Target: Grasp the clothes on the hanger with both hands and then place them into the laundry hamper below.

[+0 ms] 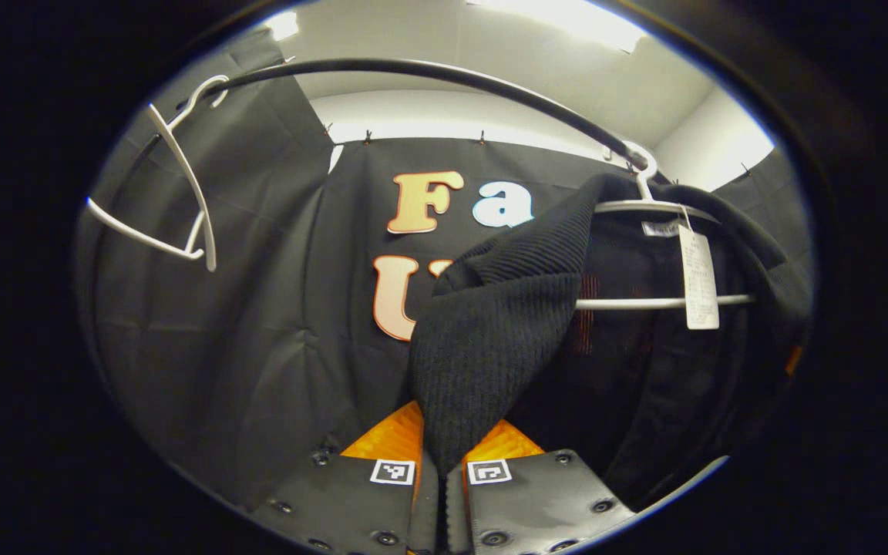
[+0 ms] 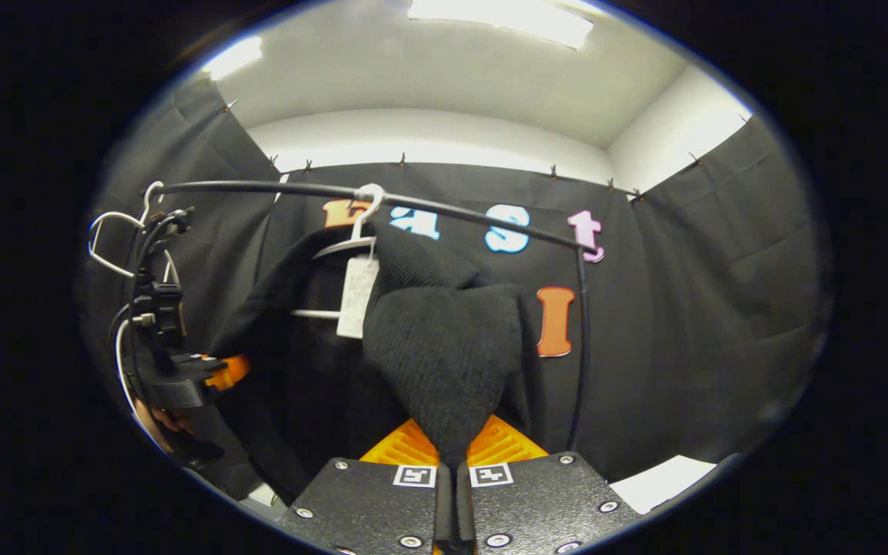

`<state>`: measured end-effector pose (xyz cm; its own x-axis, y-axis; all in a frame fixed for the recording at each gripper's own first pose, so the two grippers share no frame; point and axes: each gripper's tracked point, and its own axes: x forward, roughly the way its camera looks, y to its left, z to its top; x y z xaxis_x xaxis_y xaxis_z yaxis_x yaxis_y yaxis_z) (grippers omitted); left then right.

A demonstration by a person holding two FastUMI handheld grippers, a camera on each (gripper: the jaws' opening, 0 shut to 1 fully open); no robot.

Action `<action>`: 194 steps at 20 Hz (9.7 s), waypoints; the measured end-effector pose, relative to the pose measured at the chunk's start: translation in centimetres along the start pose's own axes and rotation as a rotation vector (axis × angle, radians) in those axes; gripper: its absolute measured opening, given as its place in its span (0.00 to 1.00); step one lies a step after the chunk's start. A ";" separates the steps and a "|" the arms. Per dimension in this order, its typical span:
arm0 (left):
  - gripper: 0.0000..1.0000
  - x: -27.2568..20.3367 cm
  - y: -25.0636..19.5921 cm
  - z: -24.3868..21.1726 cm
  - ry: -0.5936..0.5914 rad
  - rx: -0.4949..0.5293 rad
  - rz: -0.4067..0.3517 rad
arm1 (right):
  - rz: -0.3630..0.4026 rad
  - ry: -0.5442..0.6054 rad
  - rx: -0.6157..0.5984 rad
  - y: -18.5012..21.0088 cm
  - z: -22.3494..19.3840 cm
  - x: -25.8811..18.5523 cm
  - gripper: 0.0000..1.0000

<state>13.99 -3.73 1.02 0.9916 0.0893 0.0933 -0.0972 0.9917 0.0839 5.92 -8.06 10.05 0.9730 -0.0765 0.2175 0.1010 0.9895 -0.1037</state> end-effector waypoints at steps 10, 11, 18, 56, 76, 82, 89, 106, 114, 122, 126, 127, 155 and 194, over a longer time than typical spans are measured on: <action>0.14 -1.2 -1.1 4.4 -0.043 0.047 -0.080 | -0.097 -0.160 -0.101 -9.0 14.8 6.1 0.01; 0.14 -1.2 -1.1 4.3 -0.039 0.033 -0.082 | -0.107 -0.169 -0.111 -10.0 15.8 7.7 0.01; 0.11 -1.1 -0.8 3.0 0.008 0.006 -0.090 | -0.138 -0.086 -0.180 -13.3 12.7 15.6 0.01; 0.11 4.3 9.9 2.7 0.104 0.201 0.055 | 0.207 0.225 0.096 7.3 -9.4 3.3 0.02; 0.11 -11.8 14.4 -21.4 0.632 0.185 0.038 | 0.390 0.765 0.194 20.0 -32.0 -5.9 0.03; 0.11 -13.6 15.1 -25.7 0.706 0.201 0.050 | 0.375 0.865 0.225 20.9 -35.7 -8.7 0.04; 0.34 -16.6 17.8 -28.2 0.826 0.171 0.128 | 0.395 0.912 0.232 22.2 -37.6 -10.5 0.28; 0.96 -17.3 16.2 -25.7 0.801 0.139 0.069 | 0.378 0.896 0.240 21.8 -36.8 -12.0 0.94; 0.96 -14.3 14.6 -17.2 0.582 0.099 0.070 | 0.297 0.737 0.213 18.1 -30.9 -9.6 0.94; 0.92 -11.4 13.5 -6.9 0.338 0.068 0.068 | 0.257 0.554 0.128 14.3 -21.6 -6.7 0.94; 0.91 -10.8 12.7 -3.0 0.245 0.030 0.067 | 0.239 0.448 0.125 12.9 -16.0 -5.5 0.94; 0.91 -10.8 12.3 -2.1 0.230 0.022 0.061 | 0.235 0.425 0.125 12.5 -14.7 -5.4 0.94; 0.93 -12.0 7.7 7.0 0.003 0.005 0.003 | 0.097 0.214 0.036 1.3 -6.0 -6.4 0.94; 0.93 -11.5 6.1 7.9 -0.038 0.012 -0.028 | 0.103 0.199 0.089 2.8 -5.2 -5.0 1.00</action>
<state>1.36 0.61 8.32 0.9901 0.0574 0.1281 -0.0703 0.9926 0.0992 2.42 -5.57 3.59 0.9998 0.0115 0.0136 -0.0111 0.9996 -0.0273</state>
